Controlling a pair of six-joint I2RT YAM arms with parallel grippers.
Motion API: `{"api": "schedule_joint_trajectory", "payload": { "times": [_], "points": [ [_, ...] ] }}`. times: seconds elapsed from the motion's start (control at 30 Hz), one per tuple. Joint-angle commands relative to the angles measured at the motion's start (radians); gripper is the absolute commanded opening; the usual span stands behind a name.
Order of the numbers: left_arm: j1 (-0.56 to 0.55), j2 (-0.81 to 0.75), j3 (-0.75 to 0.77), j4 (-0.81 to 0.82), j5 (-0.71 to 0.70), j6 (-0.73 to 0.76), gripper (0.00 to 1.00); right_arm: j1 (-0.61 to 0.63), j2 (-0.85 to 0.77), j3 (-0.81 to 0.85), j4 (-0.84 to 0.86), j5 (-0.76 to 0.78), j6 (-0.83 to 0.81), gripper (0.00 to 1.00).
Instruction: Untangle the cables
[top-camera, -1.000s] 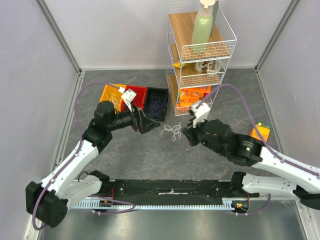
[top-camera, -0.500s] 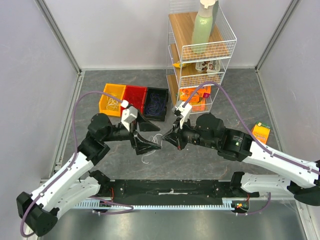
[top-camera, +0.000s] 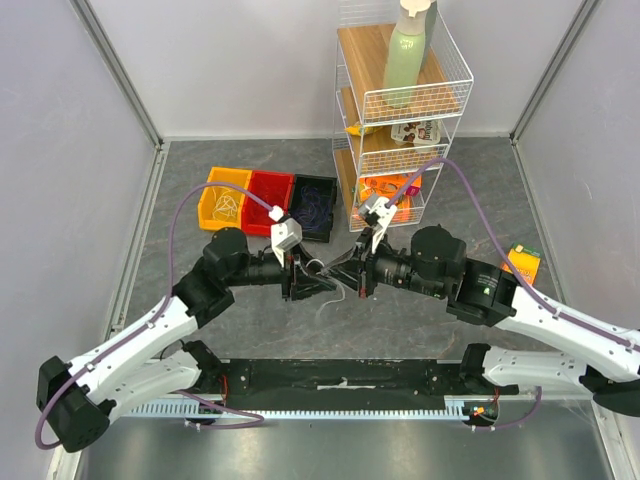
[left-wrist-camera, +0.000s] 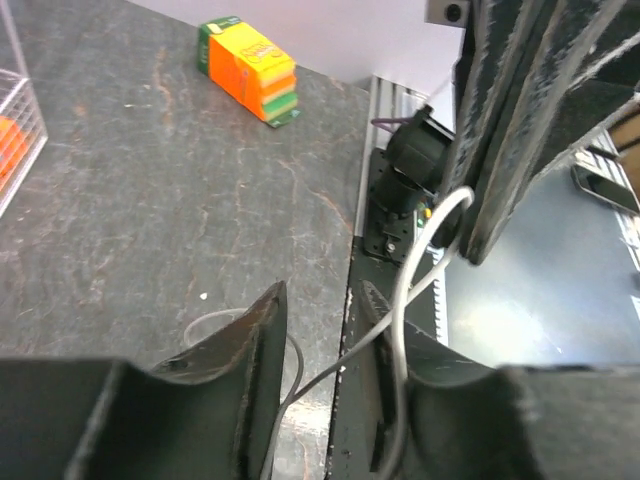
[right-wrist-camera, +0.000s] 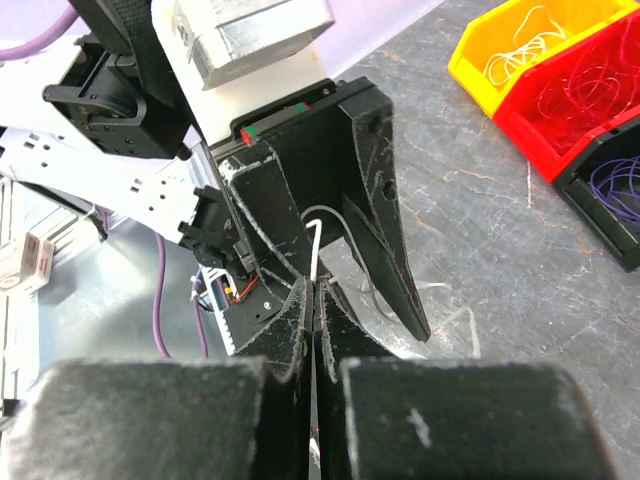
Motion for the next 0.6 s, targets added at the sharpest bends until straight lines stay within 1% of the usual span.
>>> {"api": "schedule_joint_trajectory", "payload": {
  "times": [0.0,0.03,0.07,0.1,0.17,0.23,0.27,0.3,0.33,0.43,0.47,0.5,0.53,0.57],
  "points": [
    [-0.006,-0.037,0.044,-0.015,-0.147,0.05,0.32,-0.004,-0.035,-0.009,0.053,0.043,0.017,0.0],
    [-0.005,-0.042,0.043,-0.015,-0.163,0.047,0.25,-0.004,-0.034,-0.009,0.052,0.048,0.017,0.0],
    [-0.006,-0.043,0.043,-0.015,-0.176,0.043,0.22,-0.002,-0.034,-0.009,0.05,0.051,0.017,0.0],
    [-0.005,-0.046,0.041,-0.014,-0.184,0.043,0.17,-0.004,-0.032,-0.007,0.053,0.052,0.017,0.0],
    [-0.003,-0.054,0.04,-0.014,-0.209,0.041,0.09,-0.004,-0.037,-0.009,0.049,0.061,0.019,0.0],
    [-0.005,-0.066,0.035,-0.018,-0.236,0.043,0.05,-0.005,-0.044,-0.014,0.043,0.074,0.019,0.0],
    [-0.005,-0.074,0.035,-0.025,-0.253,0.046,0.02,-0.004,-0.047,-0.015,0.035,0.109,0.017,0.0],
    [-0.005,-0.082,0.034,-0.029,-0.273,0.046,0.02,-0.004,-0.052,-0.015,0.02,0.132,0.014,0.09],
    [-0.005,-0.086,0.037,-0.041,-0.302,0.046,0.02,-0.004,-0.055,-0.012,0.0,0.169,0.005,0.24],
    [-0.002,-0.068,0.07,-0.124,-0.428,0.038,0.02,-0.004,-0.077,0.009,-0.106,0.305,-0.021,0.63],
    [0.0,-0.054,0.09,-0.155,-0.499,0.032,0.02,-0.004,-0.096,0.014,-0.132,0.366,-0.024,0.71],
    [0.0,-0.04,0.11,-0.199,-0.575,0.02,0.02,-0.004,-0.116,0.014,-0.16,0.42,-0.027,0.76],
    [0.01,-0.019,0.133,-0.231,-0.645,0.008,0.02,-0.004,-0.135,0.014,-0.177,0.458,-0.03,0.8],
    [0.029,0.002,0.155,-0.254,-0.696,-0.006,0.02,-0.004,-0.159,0.012,-0.194,0.498,-0.03,0.83]
  ]
}}
